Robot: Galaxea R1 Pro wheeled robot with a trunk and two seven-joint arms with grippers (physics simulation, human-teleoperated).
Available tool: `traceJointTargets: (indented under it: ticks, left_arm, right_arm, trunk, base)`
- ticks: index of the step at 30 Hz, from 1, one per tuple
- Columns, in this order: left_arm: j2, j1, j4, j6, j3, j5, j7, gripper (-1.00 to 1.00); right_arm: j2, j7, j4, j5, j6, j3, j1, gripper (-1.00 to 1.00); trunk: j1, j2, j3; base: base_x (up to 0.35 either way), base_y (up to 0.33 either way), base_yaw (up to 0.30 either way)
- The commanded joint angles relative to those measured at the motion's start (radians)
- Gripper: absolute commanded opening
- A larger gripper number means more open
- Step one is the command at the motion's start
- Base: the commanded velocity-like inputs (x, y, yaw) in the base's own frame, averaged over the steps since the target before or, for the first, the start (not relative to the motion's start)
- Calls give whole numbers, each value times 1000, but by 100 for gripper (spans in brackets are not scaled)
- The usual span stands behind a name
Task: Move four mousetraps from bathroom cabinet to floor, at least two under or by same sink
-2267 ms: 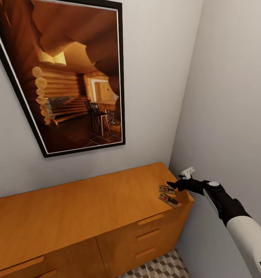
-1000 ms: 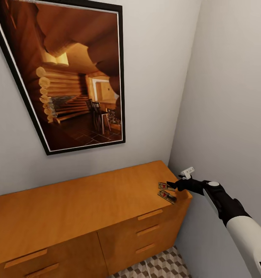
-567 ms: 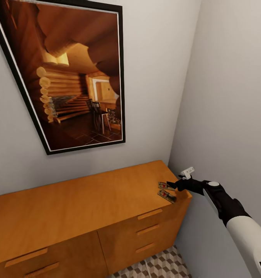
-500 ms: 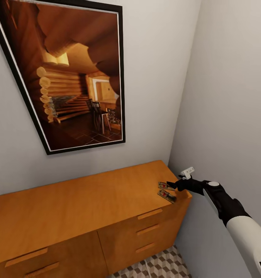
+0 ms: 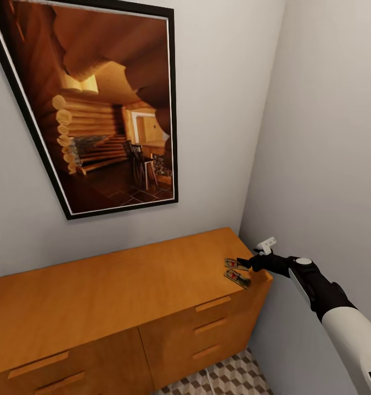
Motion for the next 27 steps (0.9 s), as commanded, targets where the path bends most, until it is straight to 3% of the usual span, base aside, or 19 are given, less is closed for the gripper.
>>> traceJointTargets:
  ticks: [1,12,27]
  left_arm:
    - [-1,-2,4,-7,-8,7,1,100]
    - [-2,-2,4,-7,-8,7,1,100]
    - [-2,-2,4,-7,-8,7,1,100]
  right_arm:
    - [-1,2,-2,2,5,2,-1,100]
    - [-1,2,-2,2,5,3,-1,100]
    - [1,2,0,0,5,3,-1,100]
  trunk:
    - [1,-2,-2]
    - [1,-2,-2]
    - [1,-2,-10]
  base:
    - [-73,0,0]
    - [-123,0,0]
    - [-9,0,0]
